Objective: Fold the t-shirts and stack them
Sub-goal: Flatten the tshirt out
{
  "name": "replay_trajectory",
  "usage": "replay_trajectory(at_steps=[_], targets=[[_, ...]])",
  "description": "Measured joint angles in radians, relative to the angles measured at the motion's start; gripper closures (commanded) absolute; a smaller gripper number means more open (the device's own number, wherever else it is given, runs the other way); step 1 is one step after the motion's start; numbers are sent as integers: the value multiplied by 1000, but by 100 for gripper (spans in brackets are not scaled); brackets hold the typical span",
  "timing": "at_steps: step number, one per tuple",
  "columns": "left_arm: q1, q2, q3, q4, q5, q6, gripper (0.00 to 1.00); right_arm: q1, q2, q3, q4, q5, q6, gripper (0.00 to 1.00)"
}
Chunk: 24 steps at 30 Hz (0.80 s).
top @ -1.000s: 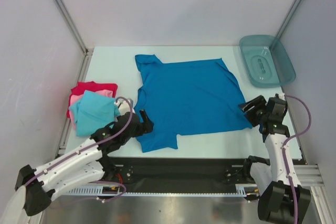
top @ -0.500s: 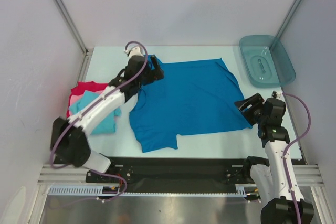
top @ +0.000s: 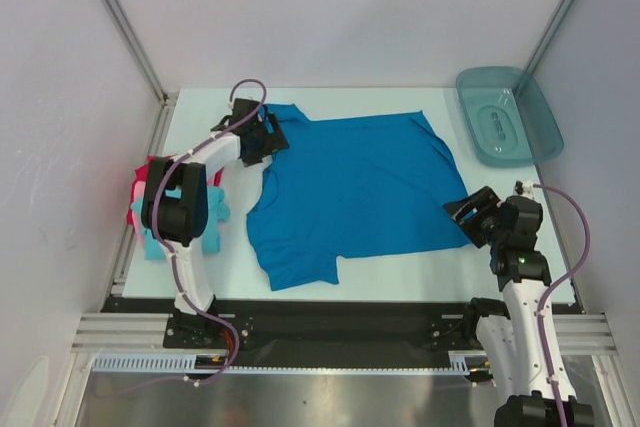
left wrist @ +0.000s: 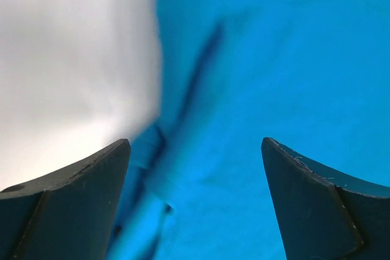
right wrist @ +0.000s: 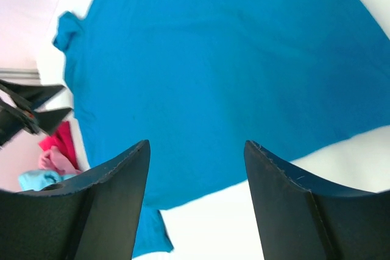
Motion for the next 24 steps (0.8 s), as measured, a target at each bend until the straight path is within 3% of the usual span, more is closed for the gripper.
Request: replay_trajectory(at_steps=[12,24], targets=[[144,134,211,17,89,55,6,22,-56,-25,-74,-10,-46,31],[142,167,105,105,174,45,8,24,-45,-41,-84,-17,-46,31]])
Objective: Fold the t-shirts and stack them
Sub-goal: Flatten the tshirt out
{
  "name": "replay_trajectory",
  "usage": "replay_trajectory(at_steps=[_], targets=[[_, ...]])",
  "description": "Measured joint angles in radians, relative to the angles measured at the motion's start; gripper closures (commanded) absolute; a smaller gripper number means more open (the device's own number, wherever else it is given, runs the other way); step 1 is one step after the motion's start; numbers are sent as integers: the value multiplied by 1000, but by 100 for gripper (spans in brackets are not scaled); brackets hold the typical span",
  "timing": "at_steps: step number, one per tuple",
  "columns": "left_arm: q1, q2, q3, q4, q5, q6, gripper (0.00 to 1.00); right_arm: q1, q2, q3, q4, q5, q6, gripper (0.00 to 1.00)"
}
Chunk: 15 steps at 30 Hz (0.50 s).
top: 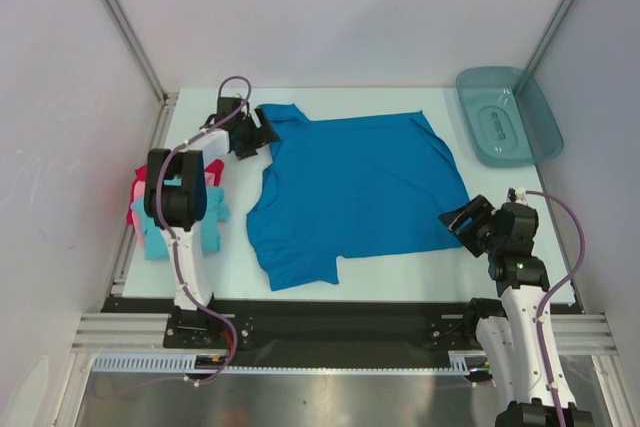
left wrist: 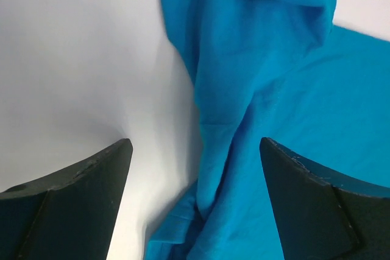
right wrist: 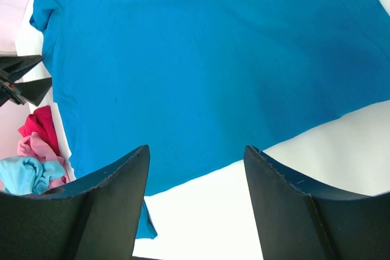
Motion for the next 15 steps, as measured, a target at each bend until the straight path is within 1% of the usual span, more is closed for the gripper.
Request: replay_trajectory(at_steps=[5,11,15], targets=[[0,16,18,11,-1,2,8,2,-12,-1,-3,-16,0,31],[2,98,145,-8,-22,8,8,7,-35,-15,-16,-29,-1,31],[4,132,202,-23,-26,-2,9,8,-37,-17,-21,-39,-1,31]])
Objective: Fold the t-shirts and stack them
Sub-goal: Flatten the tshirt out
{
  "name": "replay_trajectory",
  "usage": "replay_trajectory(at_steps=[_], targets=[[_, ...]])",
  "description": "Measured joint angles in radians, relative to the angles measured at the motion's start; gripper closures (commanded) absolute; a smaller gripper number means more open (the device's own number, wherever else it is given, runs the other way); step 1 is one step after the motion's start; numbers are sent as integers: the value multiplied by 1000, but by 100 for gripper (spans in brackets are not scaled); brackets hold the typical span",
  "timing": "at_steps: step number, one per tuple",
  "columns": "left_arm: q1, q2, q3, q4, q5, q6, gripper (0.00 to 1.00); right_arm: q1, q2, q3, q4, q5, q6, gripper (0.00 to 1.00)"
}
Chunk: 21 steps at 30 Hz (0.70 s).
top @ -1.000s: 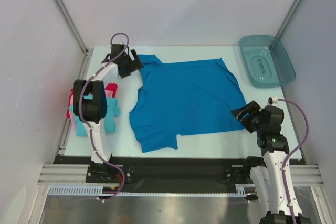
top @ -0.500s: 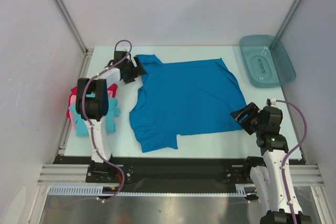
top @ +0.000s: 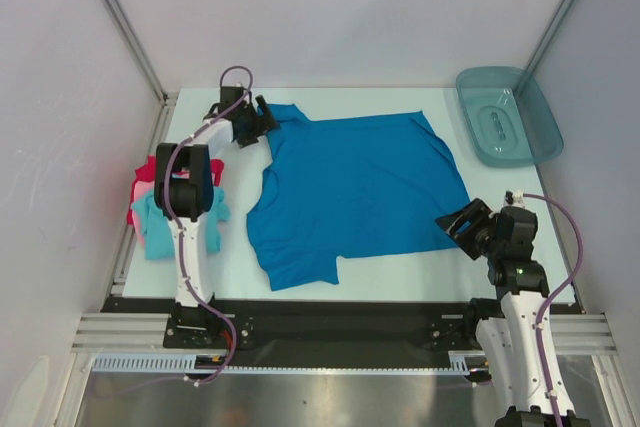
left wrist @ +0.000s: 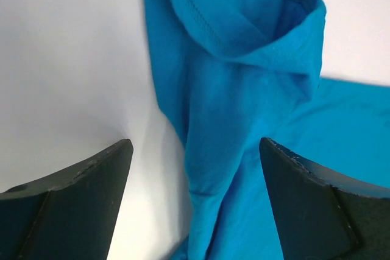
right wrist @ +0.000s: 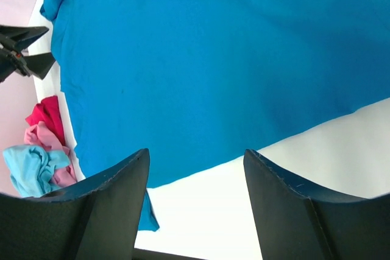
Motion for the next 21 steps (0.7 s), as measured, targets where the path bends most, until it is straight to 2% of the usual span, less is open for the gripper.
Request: replay_trajectory(at_steps=[7,21], targets=[[4,50,86,-39,0,-47,11,0,5,-7,23,-42,4,31],[8,53,88,-48,-2,-131,16,0,-10,-33,71,-139,35,31]])
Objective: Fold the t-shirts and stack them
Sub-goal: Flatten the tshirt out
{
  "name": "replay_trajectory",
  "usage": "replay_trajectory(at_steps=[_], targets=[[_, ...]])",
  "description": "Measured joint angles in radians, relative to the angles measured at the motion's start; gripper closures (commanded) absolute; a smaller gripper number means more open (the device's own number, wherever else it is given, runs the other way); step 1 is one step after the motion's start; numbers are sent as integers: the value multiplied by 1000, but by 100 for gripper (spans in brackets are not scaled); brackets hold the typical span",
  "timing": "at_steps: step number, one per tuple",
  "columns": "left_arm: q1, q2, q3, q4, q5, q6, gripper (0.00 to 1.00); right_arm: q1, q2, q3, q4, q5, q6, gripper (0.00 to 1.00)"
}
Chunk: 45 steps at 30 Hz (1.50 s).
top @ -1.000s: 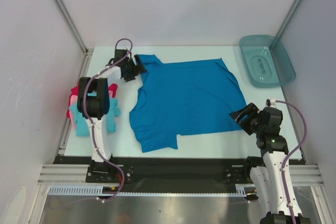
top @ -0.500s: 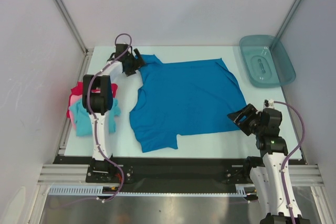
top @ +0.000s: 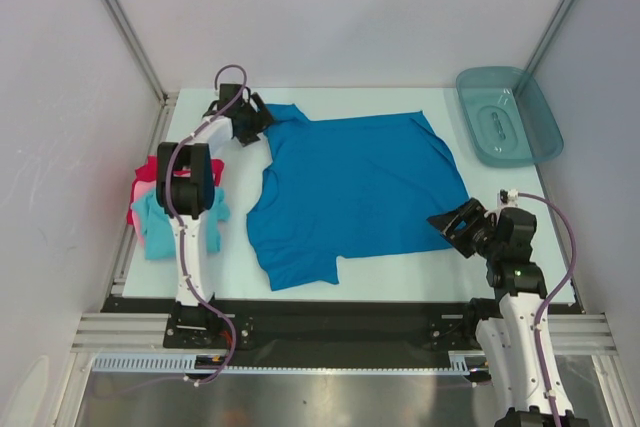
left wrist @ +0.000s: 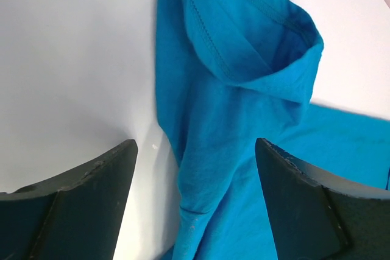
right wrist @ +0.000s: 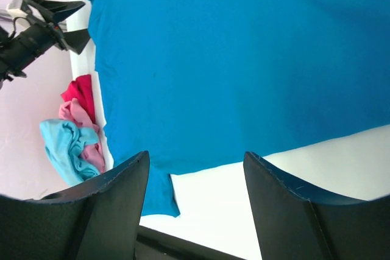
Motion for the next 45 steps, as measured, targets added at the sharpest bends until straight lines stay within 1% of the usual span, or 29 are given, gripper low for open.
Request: replay_trajectory(at_steps=[4,7,13,16,17,19,20,21,23,26,28,30,31,32,34,35,36,37,38,45], targets=[[-17,0,-8,12,1,-1,16,0,-5,-7,19,-16,5,32],[-32,-1,-27,52,7,-3,16,0,-6,-11,20,-25,10,32],[-48,-32,-98,121,11,-9,17,0,-14,-20,27,-35,20,32],[-51,-45,-123,128,4,-6,34,0,-16,-20,28,-43,23,32],[-51,-48,-133,130,2,-2,48,0,-19,-20,29,-45,23,32],[-51,-54,-146,119,-8,6,65,0,-24,-24,34,-50,24,32],[-51,-54,-151,109,-8,9,79,0,-26,-26,36,-51,24,32],[-51,-54,-157,105,-11,8,85,0,-29,-29,37,-51,24,32],[-51,-55,-161,89,-24,18,93,0,-32,-35,37,-55,27,32],[-52,-63,-161,68,-40,29,94,0,-37,-40,41,-59,32,32],[-54,-71,-160,39,-63,40,94,0,-42,-45,46,-63,39,32],[-56,-77,-144,-11,-103,65,87,0,-45,-49,49,-69,43,32],[-59,-77,-128,-45,-129,82,81,0,-46,-52,55,-73,46,32],[-61,-77,-113,-74,-155,99,60,0,-48,-55,61,-77,50,33],[-65,-77,-72,-138,-211,138,44,0,-53,-62,71,-82,56,33],[-66,-77,-46,-174,-239,158,33,0,-55,-64,73,-85,58,33],[-66,-77,-23,-197,-264,177,29,0,-56,-65,74,-87,60,33],[-66,-77,0,-219,-288,195,25,0,-56,-65,77,-89,63,33],[-66,-77,23,-237,-309,210,25,0,-56,-65,82,-93,66,33],[-66,-86,43,-310,-376,261,24,0,-59,-66,108,-109,80,33]])
